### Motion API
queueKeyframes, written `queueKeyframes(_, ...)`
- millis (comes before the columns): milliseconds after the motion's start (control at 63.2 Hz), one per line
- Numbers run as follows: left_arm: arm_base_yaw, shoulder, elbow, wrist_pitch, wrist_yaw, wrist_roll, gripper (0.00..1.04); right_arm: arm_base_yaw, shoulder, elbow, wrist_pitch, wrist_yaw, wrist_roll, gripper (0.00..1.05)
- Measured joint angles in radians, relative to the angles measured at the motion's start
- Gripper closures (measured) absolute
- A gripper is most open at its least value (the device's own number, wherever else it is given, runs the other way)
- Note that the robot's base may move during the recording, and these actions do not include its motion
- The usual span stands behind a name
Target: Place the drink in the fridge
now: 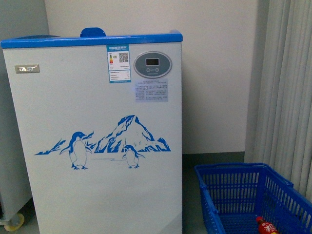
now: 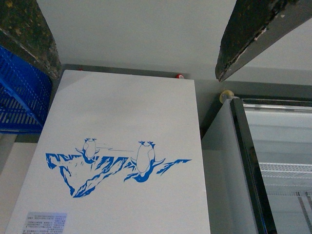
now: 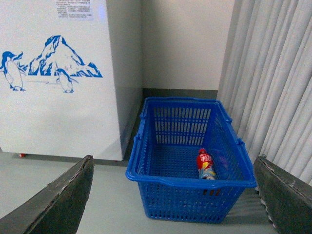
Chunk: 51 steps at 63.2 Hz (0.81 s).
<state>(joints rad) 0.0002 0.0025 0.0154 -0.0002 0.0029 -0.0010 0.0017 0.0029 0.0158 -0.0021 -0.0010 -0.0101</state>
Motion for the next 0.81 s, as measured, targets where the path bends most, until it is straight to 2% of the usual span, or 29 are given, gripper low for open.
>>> queueKeyframes(807,0.000,0.000,0.000,0.000,0.000,0.000,0.08,0.000,0.000,0.000,0.000,0.000,0.000,0.07)
